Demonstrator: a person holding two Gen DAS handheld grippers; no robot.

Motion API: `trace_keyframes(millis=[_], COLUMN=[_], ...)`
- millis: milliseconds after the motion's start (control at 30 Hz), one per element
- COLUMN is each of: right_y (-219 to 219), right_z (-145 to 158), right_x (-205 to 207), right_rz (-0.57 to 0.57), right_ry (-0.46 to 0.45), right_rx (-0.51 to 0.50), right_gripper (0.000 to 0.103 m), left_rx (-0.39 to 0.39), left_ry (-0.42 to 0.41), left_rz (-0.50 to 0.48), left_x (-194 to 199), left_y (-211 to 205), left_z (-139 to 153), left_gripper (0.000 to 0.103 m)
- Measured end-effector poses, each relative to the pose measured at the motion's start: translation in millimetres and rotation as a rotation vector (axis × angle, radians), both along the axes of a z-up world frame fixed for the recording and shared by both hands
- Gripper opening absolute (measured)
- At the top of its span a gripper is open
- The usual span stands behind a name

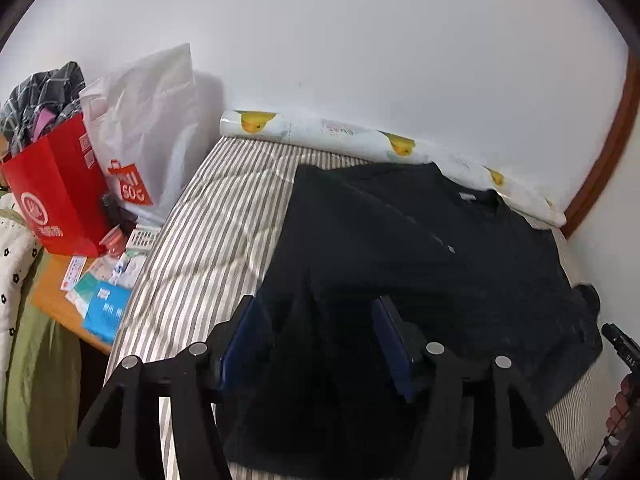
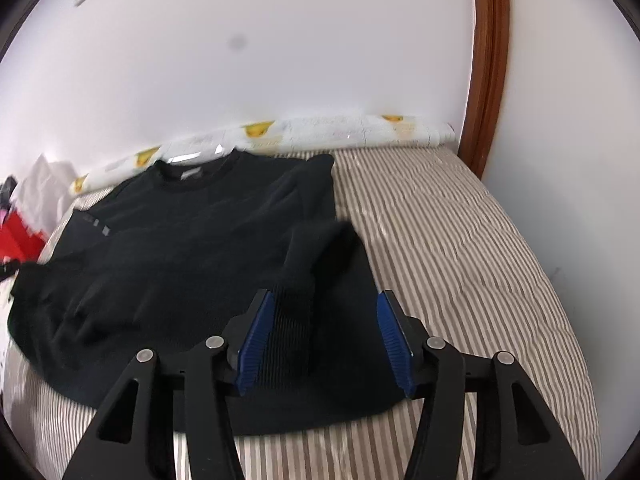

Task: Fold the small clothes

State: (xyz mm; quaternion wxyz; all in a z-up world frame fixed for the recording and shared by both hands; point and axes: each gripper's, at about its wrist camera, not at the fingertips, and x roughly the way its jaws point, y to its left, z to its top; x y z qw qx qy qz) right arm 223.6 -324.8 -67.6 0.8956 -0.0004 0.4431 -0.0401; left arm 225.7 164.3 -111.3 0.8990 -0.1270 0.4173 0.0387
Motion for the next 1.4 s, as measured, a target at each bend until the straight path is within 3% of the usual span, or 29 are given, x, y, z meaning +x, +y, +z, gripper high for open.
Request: trace_keyframes(millis=[133,267,367,567,767,1033,1200,1300,1333,1400], right_y=[2,-4,-6,-6,-13,-10,-10,-8,-7,-5], right_z=[-10,-30,-38,-40,-46,-52,-56,-57,-57,-56], right_x=[-30,-51,-60,-58,-44,-26,-17,-12,-12,-13], right_rz=[0.008,-0.010,-0.025,-0.064,-0.119,-0.147,-0.162,-0.175,-0.176,-0.170], right_ry=[0.033,0.090,0.099,0.081,0.092,0.101,0.094,0.083,0.081,0.075], right_rx=[0.016,0.118,0.165,0.189,0.288,0.322,0.339,0.338,0.324,0.286], right_gripper=[0.056,0.056,0.056,0.056,0.056,0.063,0.070,0.069,0.066,0.032], left_rx=[-0.046,-0.120,-0.132,-0.196,-0.288,-0.286,-0.212,-0.142,-0.133,-0.147], left_ry=[0.008,0.038,0.057,0.091,0.083,0.054,0.064,0.077,0.080,0.091], left_rz=[-0.004,0.004,0.022,0.034,0.014,0.038,0.046,0.071,0.072,0.056], left_x=[-32,-64,-77,-86,-79,-60,-50,-47,-46,-46], left_y=[2,7,11,15,14,10,2,-3,-3,-4], left_z=[-10,-27,-37,-57,-67,-67,-65,-64,-63,-63], left_gripper=[0.060,0.061,0.066,0.067,0.067,0.069,0.067,0.053,0.042,0.023])
